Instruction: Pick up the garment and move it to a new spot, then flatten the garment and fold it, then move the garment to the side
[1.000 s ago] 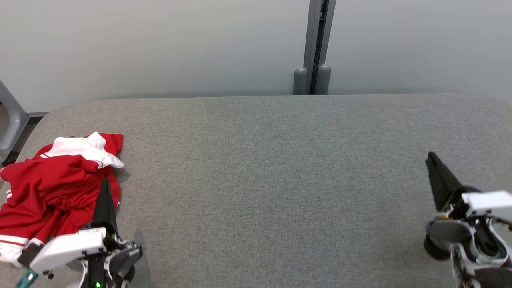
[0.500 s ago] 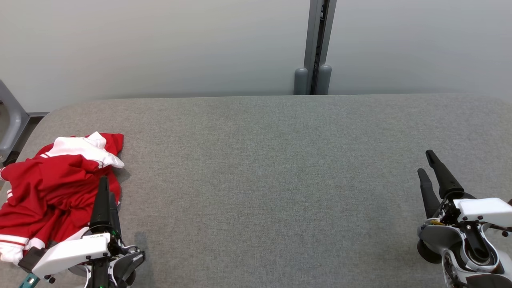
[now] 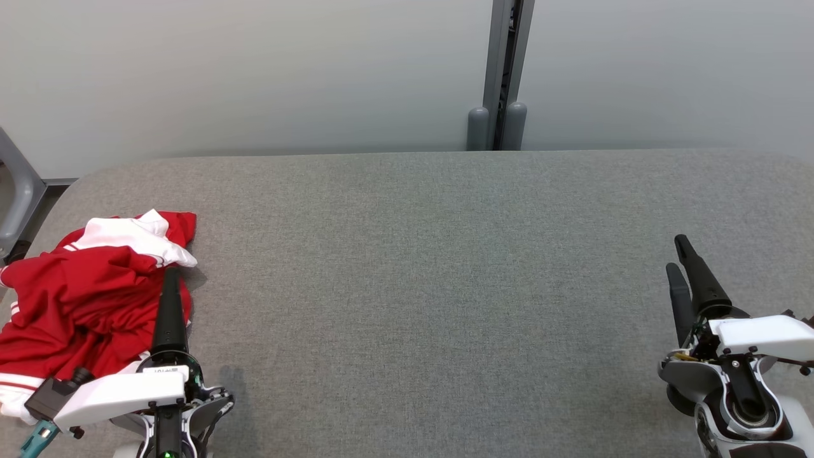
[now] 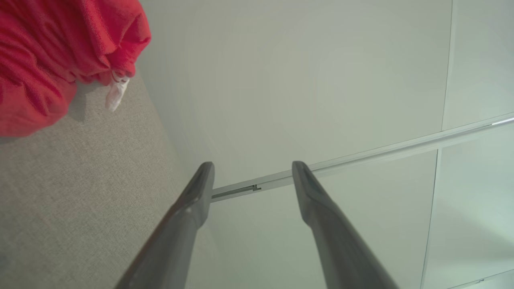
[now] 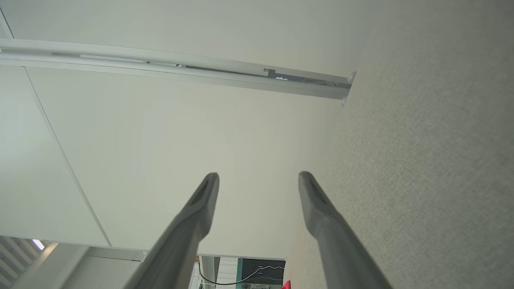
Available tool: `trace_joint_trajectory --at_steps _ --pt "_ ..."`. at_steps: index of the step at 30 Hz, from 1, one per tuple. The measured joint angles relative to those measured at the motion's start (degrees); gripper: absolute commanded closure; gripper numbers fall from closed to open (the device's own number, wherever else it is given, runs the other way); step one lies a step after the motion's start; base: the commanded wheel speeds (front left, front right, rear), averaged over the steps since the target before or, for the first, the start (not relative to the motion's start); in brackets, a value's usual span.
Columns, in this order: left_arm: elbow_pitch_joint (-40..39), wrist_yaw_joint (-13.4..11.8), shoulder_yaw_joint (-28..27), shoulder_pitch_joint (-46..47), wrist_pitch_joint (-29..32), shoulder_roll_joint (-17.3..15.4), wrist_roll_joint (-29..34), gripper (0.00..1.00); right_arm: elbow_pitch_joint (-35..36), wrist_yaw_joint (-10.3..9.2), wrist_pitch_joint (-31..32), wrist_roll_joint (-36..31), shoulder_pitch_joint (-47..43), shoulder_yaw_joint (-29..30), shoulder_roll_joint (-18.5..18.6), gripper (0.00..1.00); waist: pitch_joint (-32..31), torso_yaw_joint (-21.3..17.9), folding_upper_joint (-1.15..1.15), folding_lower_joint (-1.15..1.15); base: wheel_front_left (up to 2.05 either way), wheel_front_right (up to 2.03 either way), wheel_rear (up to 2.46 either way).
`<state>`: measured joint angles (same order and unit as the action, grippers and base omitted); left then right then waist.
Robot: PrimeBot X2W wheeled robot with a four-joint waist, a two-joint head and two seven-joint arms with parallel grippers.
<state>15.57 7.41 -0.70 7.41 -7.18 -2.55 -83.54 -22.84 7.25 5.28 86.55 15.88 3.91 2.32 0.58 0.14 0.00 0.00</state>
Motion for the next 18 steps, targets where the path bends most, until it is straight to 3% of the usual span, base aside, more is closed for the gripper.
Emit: trace_joint_trajectory --at_steps 18 --pt "-1.0 0.0 0.3 -0.7 -1.9 0.0 18.6 0.0 5.5 0.0 -5.2 -15.7 -1.5 -2.1 0.1 0.0 -0.1 0.2 0.0 0.0 0.0 0.0 0.0"
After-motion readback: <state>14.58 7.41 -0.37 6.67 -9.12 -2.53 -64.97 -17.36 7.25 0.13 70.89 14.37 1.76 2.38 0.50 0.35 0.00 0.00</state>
